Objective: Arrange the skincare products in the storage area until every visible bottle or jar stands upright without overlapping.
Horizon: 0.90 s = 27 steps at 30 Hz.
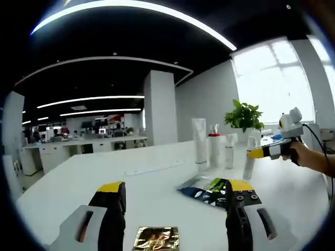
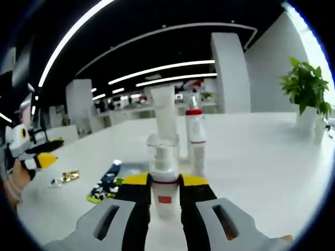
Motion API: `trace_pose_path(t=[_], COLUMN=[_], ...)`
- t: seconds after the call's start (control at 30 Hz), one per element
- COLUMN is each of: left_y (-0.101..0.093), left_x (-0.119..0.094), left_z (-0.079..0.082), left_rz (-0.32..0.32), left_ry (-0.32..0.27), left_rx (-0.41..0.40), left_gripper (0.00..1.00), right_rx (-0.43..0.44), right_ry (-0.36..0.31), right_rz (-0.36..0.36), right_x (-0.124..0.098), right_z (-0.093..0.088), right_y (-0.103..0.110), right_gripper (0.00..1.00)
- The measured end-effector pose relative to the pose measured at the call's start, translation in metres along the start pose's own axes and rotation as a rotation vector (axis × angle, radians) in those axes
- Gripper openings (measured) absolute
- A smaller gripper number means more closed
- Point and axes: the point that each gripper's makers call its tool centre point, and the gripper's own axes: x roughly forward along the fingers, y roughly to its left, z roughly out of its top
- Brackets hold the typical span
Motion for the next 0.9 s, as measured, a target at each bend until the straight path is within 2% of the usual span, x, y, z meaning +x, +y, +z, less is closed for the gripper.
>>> trace_pose_path(t=[0.37,0.43,0.63,0.9], left_y=[-0.004,0.004,-0.003,-0.007], left_x=[0.001,0.005,0.000,-0.005], left_z=[-0.009,-0.012,-0.023,-0.023], left_rz=[-0.016,-0.025,-0.024,-0.027], left_ry=[0.029,0.042,0.074,0.064], left_rx=[0.006,0.000,0.025,0.020], left_gripper=[0.80,0.80,0.80,0.80], right_rx=[-0.005,-0.014,-0.010,-0.020], right_ry=[0.014,0.013,-0.015,-0.025], right_rz=[-0.046,-0.054,-0.061,-0.067], right_x=[0.015,0.021,0.029,0.031], right_z=[0.004,0.005,0.006,0.003], right_y=[-0.014,-0.015,-0.017,-0.018], right_gripper=[0.19,0.19,0.19,0.19])
